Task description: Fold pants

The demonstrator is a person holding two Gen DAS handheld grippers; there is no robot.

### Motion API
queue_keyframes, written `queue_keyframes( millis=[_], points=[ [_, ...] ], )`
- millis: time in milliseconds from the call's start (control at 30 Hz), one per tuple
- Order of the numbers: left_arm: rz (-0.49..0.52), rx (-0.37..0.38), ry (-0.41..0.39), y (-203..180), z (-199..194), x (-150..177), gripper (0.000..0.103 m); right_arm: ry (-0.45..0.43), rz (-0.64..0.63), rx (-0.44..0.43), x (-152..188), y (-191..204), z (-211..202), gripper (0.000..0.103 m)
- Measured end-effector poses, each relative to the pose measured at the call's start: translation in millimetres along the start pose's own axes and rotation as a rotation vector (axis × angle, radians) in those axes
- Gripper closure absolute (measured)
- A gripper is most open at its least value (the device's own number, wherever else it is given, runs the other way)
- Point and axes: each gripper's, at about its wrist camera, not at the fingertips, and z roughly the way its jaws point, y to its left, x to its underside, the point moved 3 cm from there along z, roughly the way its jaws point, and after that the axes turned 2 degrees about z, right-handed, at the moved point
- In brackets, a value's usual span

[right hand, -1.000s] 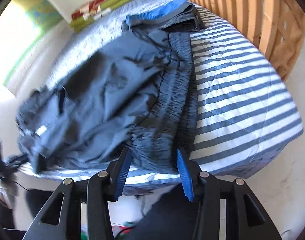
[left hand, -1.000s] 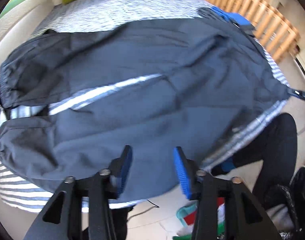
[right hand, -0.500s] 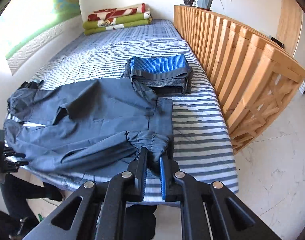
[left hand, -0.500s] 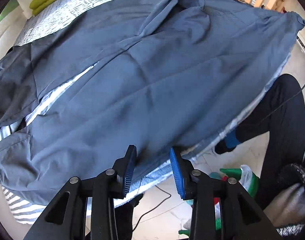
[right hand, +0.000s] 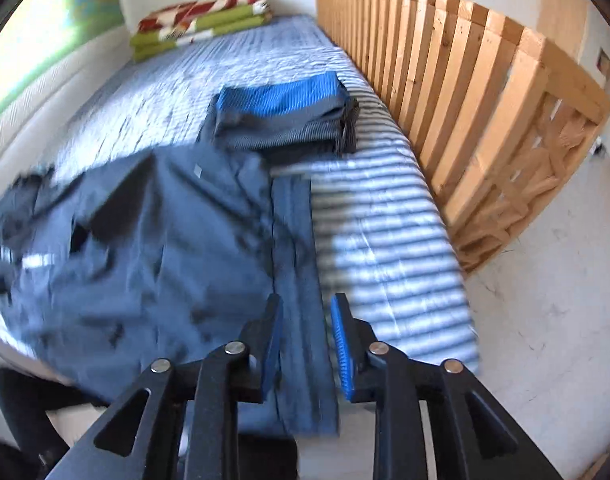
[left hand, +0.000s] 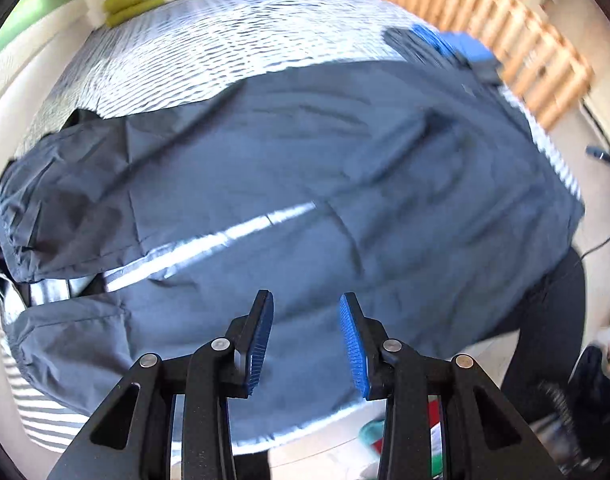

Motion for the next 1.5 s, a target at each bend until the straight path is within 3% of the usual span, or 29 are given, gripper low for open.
queue_keyframes(
  millis=[100, 233, 433, 467, 533, 633, 733, 767, 867, 933, 967, 1067, 1200, 1400, 1500],
  points=[
    [-0.066, 0.004, -0.006, 24.2, 4.1, -11.7, 0.065, 0.011, 0.082, -0.029, -33.7, -12.3, 38.8, 0.073],
    [-0.105, -0.069, -0.001, 50.4, 10.3, -7.5, 0.065, 0.075, 0.165, -0.051, -66.6, -27.0, 103.3, 0.072],
    [-0.236, -0.151, 0.002, 106.9, -2.7, 25.7, 0.065, 0.126, 0.230, -0.127, -81.3, -23.6, 159.6, 0.072],
    [-0.270, -0.167, 0.000, 119.4, -6.5, 31.3, 0.065, 0.126, 0.238, -0.137, -81.4, -21.3, 164.5, 0.079],
    [-0.342, -0.209, -0.004, 147.3, -16.5, 45.2, 0.065, 0.107, 0.225, -0.127, -83.3, -13.7, 164.9, 0.093],
    [-0.434, -0.280, -0.016, 187.2, -32.1, 66.8, 0.065, 0.034, 0.165, -0.073, -92.7, -2.2, 145.3, 0.098],
    [-0.555, -0.315, -0.028, 228.6, -43.3, 91.9, 0.065, -0.059, 0.122, 0.137, -106.4, -5.2, 124.1, 0.098],
    [-0.584, -0.316, -0.030, 237.7, -45.1, 98.4, 0.065, -0.082, 0.113, 0.161, -109.4, -5.2, 119.8, 0.098],
    [-0.605, -0.367, -0.031, 260.8, -46.1, 107.9, 0.065, -0.028, 0.101, 0.097, -111.1, 1.0, 119.8, 0.093],
    [-0.589, -0.399, -0.041, 272.6, -47.1, 104.9, 0.065, -0.012, 0.081, 0.126, -110.2, 7.5, 115.1, 0.086],
    [-0.582, -0.417, -0.049, 278.2, -48.8, 102.7, 0.064, -0.028, 0.082, 0.146, -108.9, 9.8, 109.0, 0.080],
    [-0.609, -0.396, -0.077, 293.3, -54.6, 104.4, 0.064, -0.067, 0.108, 0.128, -99.7, 10.4, 86.0, 0.079],
    [-0.654, -0.391, -0.103, 308.7, -58.2, 122.6, 0.063, -0.109, 0.112, 0.040, -69.2, 15.4, 48.4, 0.079],
    [-0.788, -0.364, -0.092, 345.8, -48.0, 182.3, 0.063, -0.053, 0.107, -0.010, 1.4, 28.9, 30.4, 0.079],
    [-0.841, -0.298, -0.072, 358.0, -32.9, 210.0, 0.062, 0.005, 0.099, -0.038, 32.1, 42.4, 29.6, 0.079]
  ],
)
